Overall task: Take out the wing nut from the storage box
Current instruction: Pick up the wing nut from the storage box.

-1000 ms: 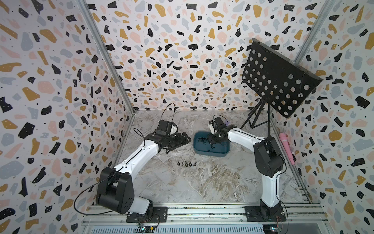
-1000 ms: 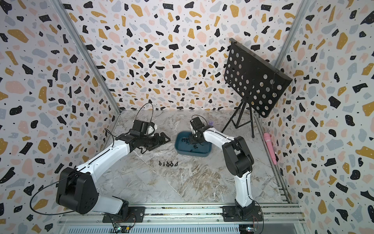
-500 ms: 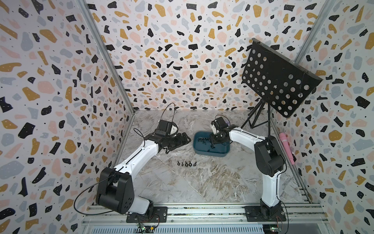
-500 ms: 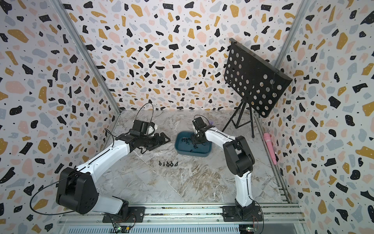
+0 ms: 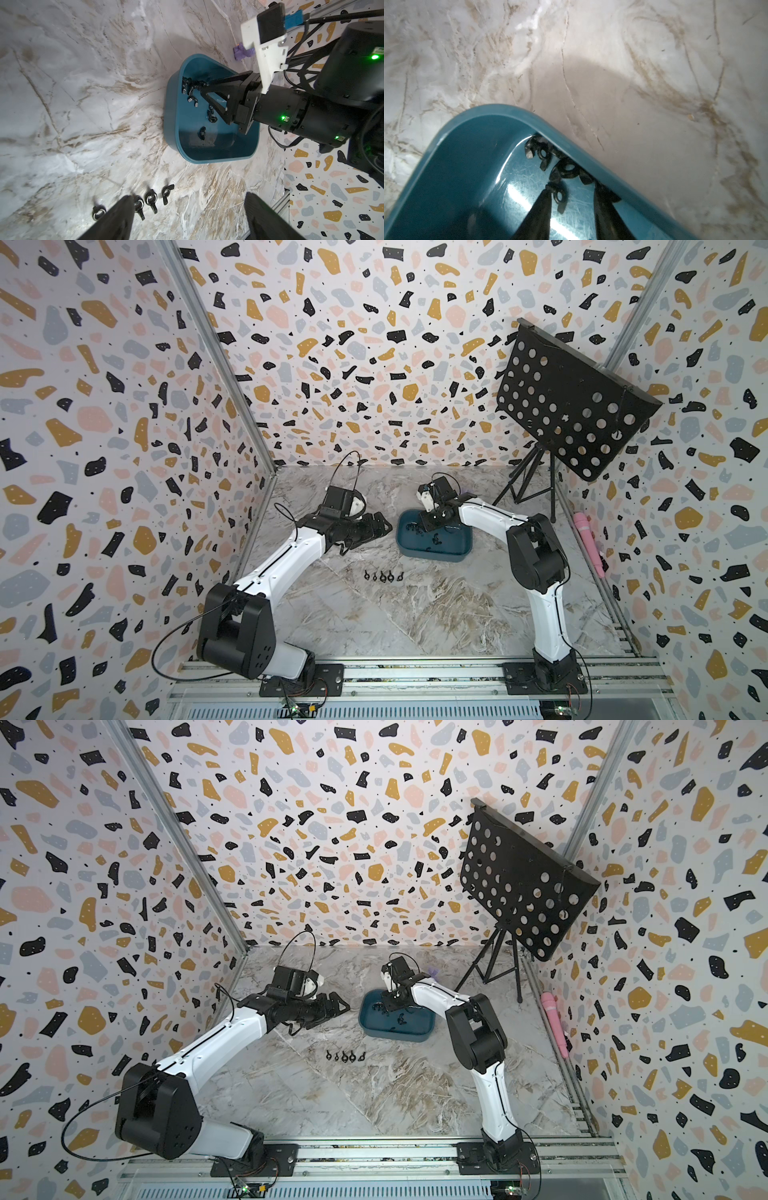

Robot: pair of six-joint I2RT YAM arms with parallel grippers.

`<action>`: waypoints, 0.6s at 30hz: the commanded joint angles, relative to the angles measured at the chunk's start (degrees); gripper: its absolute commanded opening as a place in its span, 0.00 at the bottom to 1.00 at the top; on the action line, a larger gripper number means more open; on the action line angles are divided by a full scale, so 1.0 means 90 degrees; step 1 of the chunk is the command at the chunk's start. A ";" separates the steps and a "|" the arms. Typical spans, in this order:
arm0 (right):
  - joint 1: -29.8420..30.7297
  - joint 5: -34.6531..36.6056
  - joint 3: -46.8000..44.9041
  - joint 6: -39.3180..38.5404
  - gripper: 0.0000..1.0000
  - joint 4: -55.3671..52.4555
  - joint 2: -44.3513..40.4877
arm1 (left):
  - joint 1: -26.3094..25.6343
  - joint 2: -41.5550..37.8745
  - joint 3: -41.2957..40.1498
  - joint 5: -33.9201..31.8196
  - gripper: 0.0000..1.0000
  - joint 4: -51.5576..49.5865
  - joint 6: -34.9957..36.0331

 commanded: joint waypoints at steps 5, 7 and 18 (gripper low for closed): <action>0.0016 0.0128 -0.0470 -0.0083 0.48 0.0105 -0.0637 | -0.0074 0.0414 0.0370 0.0031 0.81 0.0033 0.0265; 0.0011 0.0136 -0.0357 -0.0142 0.47 0.0047 -0.0550 | -0.0107 0.0480 0.0415 0.0044 0.81 0.0030 0.0257; 0.0040 -0.0266 0.0557 -0.0295 0.49 0.0004 0.0252 | -0.0143 0.0321 0.0339 0.0041 0.81 -0.0077 0.0313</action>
